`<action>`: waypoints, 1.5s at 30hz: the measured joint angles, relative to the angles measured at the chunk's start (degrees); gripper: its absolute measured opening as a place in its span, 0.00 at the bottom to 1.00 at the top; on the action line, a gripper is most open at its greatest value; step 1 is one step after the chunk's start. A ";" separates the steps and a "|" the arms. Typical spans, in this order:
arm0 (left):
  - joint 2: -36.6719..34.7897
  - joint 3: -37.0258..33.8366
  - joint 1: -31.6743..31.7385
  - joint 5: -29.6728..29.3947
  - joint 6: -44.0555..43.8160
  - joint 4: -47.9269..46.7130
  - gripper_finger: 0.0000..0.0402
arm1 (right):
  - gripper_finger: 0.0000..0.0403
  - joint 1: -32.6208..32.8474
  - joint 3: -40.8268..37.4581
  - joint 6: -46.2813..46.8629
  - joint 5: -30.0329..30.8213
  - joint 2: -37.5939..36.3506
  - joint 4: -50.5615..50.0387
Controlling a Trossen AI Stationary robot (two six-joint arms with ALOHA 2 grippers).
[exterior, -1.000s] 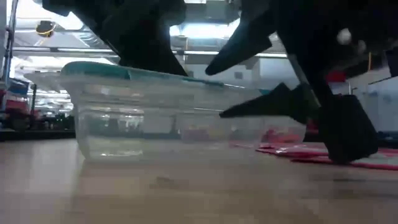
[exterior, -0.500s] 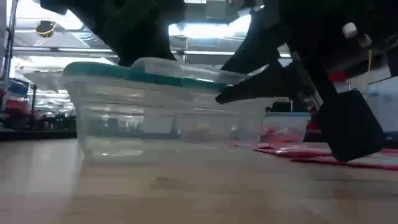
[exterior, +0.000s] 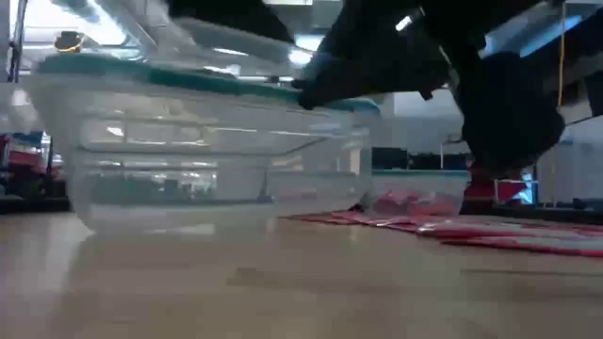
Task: Sort candy
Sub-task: Open the rectangular transparent bin
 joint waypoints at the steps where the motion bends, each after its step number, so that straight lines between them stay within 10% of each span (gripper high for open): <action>1: -0.13 0.00 -0.11 -0.09 -0.04 -0.10 0.59 | 0.01 -0.47 0.50 2.35 -3.28 0.00 -1.83; 17: -3.39 0.00 -6.31 -7.39 -0.25 -0.73 0.59 | 0.01 -3.40 4.87 15.69 -4.77 -6.07 -21.69; 24: -7.53 0.07 -10.28 -9.21 -1.07 -0.63 0.59 | 0.01 -7.73 4.87 18.89 -22.67 -7.50 -24.74; 37: -7.02 0.11 -20.72 -10.39 -18.85 -10.00 0.59 | 0.01 -14.94 4.85 32.81 -14.51 -11.19 -21.01; 45: 1.13 0.11 -21.36 -26.33 -23.71 -11.58 0.59 | 0.01 -18.30 4.87 38.39 -26.80 -13.91 -16.26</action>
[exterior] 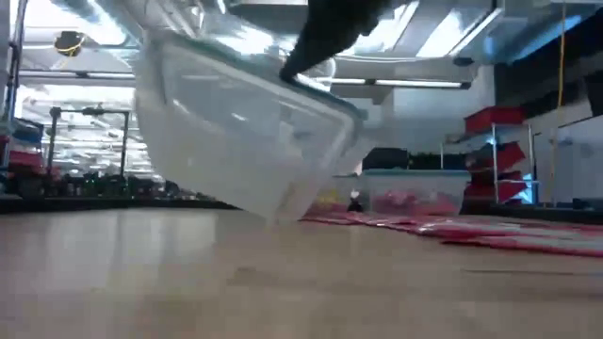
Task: Sort candy
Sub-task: Open the rectangular transparent bin
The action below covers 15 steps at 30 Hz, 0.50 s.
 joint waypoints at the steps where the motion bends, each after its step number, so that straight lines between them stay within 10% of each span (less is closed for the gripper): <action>1: 1.38 0.00 0.32 -1.84 -0.06 0.14 0.59 | 0.01 -0.19 0.00 0.15 0.04 -0.01 0.16; 9: 10.85 -0.02 4.25 -9.63 -4.21 0.44 0.54 | 0.01 -0.22 0.00 1.16 -1.17 -0.01 2.62; 15: 13.41 -0.02 5.99 -9.98 -7.40 0.44 0.23 | 0.01 -0.24 -0.02 1.40 -5.05 -0.01 2.50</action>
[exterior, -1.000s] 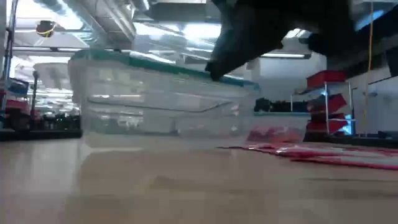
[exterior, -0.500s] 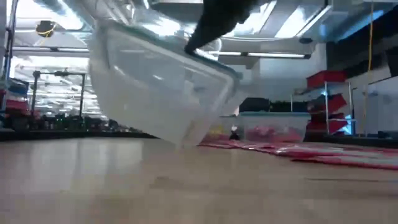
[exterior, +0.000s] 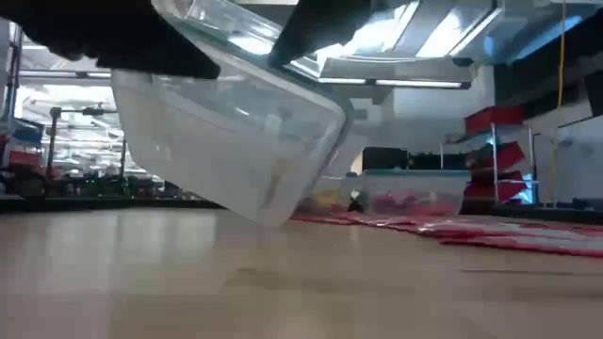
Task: Sort candy
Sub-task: Open the rectangular transparent bin
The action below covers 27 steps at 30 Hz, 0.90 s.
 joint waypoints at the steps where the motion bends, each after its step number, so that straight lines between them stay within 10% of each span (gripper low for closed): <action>1: 0.00 0.00 0.03 0.00 0.26 0.02 0.17 | 0.01 -0.01 0.00 0.04 -0.58 0.00 -0.02; 14: -0.12 -2.33 0.23 0.42 -12.42 -4.00 0.00 | 0.01 0.29 -0.04 1.71 -4.69 0.02 0.54; 27: -0.04 -5.23 -0.54 2.88 -21.23 -4.20 0.00 | 0.01 4.34 0.07 -0.04 15.44 -6.49 -3.54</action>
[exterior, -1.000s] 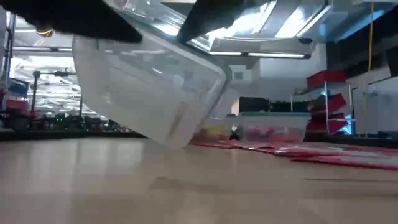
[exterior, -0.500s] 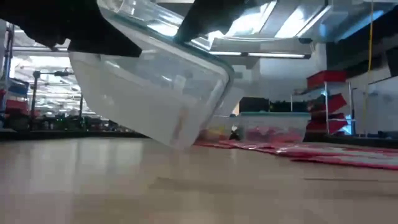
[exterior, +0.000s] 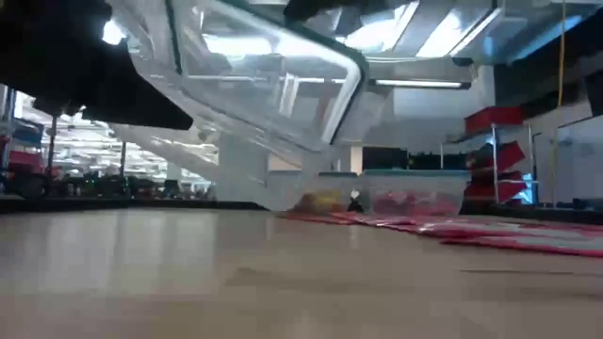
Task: Sort candy
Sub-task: Open the rectangular transparent bin
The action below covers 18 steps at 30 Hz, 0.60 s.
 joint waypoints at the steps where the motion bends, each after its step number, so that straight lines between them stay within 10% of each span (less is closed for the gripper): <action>1: 0.00 0.14 -0.28 -0.03 -0.01 0.00 0.00 | 0.01 0.46 0.00 -0.54 2.62 -0.43 -1.11; 8: 0.00 2.24 -2.29 1.07 -0.90 0.20 0.00 | 0.01 2.29 0.00 -3.67 22.87 -5.49 -8.44; 18: -0.40 9.21 -2.40 0.60 11.35 0.16 0.00 | 0.01 -2.25 -0.52 3.04 31.37 -10.25 -37.35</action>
